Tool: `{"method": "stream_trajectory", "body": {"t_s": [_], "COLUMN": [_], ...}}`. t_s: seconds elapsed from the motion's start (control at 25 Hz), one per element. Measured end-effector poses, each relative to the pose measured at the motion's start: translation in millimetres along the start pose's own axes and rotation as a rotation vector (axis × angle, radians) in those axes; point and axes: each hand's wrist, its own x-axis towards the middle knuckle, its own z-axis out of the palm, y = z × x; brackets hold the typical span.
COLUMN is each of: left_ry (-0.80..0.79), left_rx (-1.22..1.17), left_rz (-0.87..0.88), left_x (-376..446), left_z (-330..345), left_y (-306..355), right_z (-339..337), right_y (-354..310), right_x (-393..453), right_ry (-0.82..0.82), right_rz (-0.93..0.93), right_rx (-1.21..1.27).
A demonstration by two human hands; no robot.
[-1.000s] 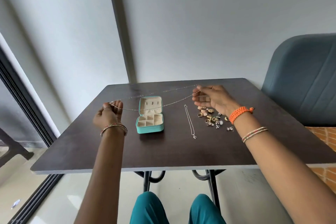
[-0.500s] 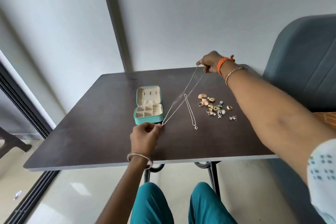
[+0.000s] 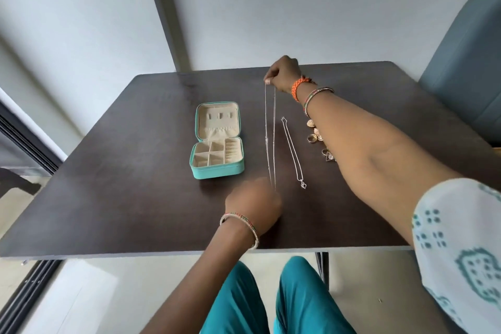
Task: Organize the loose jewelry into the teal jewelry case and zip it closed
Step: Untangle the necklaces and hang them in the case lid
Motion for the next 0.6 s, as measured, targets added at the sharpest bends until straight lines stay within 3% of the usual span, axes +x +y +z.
{"method": "stream_trajectory", "body": {"t_s": [0.28,0.6], "left_ry": [0.001,-0.033], "left_rx": [0.109,-0.038], "left_rz": [0.096,0.000], "left_x": [2.1,-0.8], "left_z": [4.8,3.1], "left_y": [6.2,4.2], "right_z": [35.9,41.2], "right_y": [26.4,27.4], "right_x": [13.0,12.1], "right_ry": [-0.164,-0.203], "right_rz": [0.012,0.064], "right_rx": [-0.102,-0.095]}}
